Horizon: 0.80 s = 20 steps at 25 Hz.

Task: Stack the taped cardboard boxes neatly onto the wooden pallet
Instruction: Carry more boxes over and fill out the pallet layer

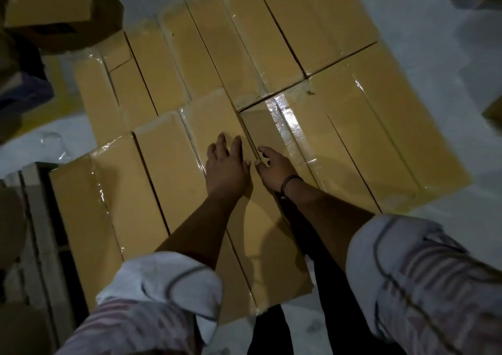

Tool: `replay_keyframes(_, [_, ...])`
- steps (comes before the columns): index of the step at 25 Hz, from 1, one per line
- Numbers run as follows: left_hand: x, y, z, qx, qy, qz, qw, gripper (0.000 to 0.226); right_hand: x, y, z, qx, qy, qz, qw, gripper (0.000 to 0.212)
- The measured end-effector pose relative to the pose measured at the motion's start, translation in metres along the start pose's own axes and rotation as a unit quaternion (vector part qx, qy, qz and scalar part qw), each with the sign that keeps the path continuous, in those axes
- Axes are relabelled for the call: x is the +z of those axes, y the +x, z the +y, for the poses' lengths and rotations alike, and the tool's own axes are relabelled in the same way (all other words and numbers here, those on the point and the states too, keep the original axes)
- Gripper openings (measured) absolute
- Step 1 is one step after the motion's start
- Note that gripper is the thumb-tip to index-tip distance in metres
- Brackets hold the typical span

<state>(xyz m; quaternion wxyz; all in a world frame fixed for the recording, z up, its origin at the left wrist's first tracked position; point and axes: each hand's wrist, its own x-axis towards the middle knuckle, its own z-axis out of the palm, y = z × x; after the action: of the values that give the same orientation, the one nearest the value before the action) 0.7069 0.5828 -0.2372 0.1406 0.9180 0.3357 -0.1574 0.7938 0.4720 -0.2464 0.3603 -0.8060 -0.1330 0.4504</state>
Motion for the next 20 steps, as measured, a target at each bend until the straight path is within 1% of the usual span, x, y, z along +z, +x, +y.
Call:
replay_keyframes(3, [0.003,0.001,0.004,-0.018,-0.004,0.015,1.0,0.067,0.001,0.01,-0.007,-0.011,0.009,-0.022,1.0,0.043])
replay_keyframes(8, [0.003,-0.004,-0.001,-0.015,-0.013,0.008,1.0,0.068,0.006,0.007,-0.013,-0.011,0.051,-0.02,0.998,0.052])
replay_keyframes(11, [0.004,-0.008,-0.005,-0.004,-0.02,0.003,1.0,0.069,0.007,0.005,-0.014,-0.025,0.041,-0.021,0.999,0.051])
replay_keyframes(14, [0.001,-0.006,-0.006,0.005,-0.026,-0.02,0.999,0.072,0.005,0.007,-0.015,-0.03,0.023,-0.017,0.999,0.05])
replay_keyframes(16, [-0.006,-0.007,-0.011,0.012,-0.032,-0.034,0.999,0.073,0.008,0.013,-0.017,-0.046,-0.021,-0.016,0.999,0.053])
replay_keyframes(17, [-0.009,-0.008,-0.015,0.013,-0.036,-0.036,0.999,0.073,0.011,0.017,-0.019,-0.055,-0.072,-0.01,0.996,0.059])
replay_keyframes(18, [-0.011,-0.009,-0.02,0.006,-0.043,-0.034,0.998,0.074,0.014,0.023,-0.023,-0.065,-0.139,-0.003,0.988,0.067])
replay_keyframes(20, [-0.015,-0.01,-0.037,-0.035,-0.057,-0.024,0.997,0.075,0.022,0.037,-0.04,-0.111,-0.273,0.012,0.955,0.079])
